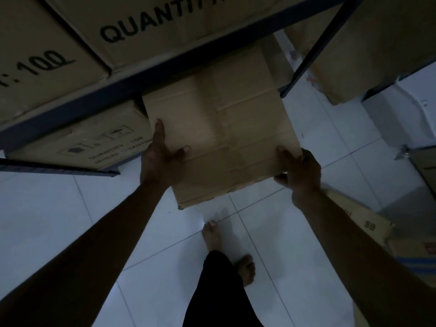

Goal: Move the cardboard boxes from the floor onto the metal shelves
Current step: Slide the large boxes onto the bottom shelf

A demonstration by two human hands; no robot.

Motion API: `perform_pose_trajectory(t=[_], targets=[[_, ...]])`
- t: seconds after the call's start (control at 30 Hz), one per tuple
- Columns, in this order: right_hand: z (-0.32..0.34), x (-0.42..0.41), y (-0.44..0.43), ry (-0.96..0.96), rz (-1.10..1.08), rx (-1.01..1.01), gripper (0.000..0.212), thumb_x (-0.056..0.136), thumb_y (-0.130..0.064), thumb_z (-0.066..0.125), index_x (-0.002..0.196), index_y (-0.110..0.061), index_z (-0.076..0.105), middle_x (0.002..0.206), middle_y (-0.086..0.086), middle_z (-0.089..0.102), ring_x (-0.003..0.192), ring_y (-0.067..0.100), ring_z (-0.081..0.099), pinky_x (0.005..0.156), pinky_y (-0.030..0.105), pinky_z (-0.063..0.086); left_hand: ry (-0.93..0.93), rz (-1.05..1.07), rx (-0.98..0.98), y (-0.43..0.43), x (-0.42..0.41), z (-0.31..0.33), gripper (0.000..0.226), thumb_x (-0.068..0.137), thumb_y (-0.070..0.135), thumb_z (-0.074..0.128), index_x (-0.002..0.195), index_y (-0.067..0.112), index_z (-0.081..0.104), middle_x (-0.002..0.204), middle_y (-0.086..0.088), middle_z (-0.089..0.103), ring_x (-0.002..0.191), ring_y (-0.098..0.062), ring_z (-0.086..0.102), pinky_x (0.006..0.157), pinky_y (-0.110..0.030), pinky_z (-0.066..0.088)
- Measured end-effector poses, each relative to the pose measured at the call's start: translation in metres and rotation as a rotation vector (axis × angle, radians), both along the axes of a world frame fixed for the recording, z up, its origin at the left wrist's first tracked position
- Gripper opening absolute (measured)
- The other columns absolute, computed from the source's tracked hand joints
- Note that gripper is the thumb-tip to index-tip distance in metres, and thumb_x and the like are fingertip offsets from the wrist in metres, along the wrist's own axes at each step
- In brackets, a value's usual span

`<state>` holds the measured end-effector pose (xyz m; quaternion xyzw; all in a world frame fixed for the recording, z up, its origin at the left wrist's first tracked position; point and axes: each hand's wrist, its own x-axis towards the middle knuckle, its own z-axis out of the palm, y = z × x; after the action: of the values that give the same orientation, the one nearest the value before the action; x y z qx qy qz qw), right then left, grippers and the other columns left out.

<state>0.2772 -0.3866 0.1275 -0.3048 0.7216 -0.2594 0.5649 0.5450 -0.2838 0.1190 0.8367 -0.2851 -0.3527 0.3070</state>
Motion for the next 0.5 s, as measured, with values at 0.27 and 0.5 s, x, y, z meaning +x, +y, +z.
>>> perform_pose_trajectory(t=[0.27,0.5], targets=[[0.012,0.038,-0.046,-0.333,-0.127,-0.126,0.046,0.087,0.009,0.069,0.124,-0.015,0.057,0.116,-0.001,0.055,0.102,0.026,0.055,0.081,0.043,0.06,0.489,0.538,0.174,0.03,-0.014,0.007,0.068,0.086,0.056,0.068,0.141,0.024,0.047,0.136,-0.006,0.055,0.113,-0.032,0.059,0.087,-0.054,0.057],[-0.002,0.075,-0.063,-0.425,-0.146,-0.188,0.057,0.087,0.013,0.067,0.13,-0.02,0.047,0.128,0.006,0.052,0.11,0.032,0.057,0.082,0.041,0.06,0.948,0.719,0.016,-0.007,-0.006,0.025,0.023,0.101,0.034,0.056,0.112,0.013,0.054,0.107,-0.022,0.063,0.1,-0.037,0.066,0.082,-0.047,0.057]])
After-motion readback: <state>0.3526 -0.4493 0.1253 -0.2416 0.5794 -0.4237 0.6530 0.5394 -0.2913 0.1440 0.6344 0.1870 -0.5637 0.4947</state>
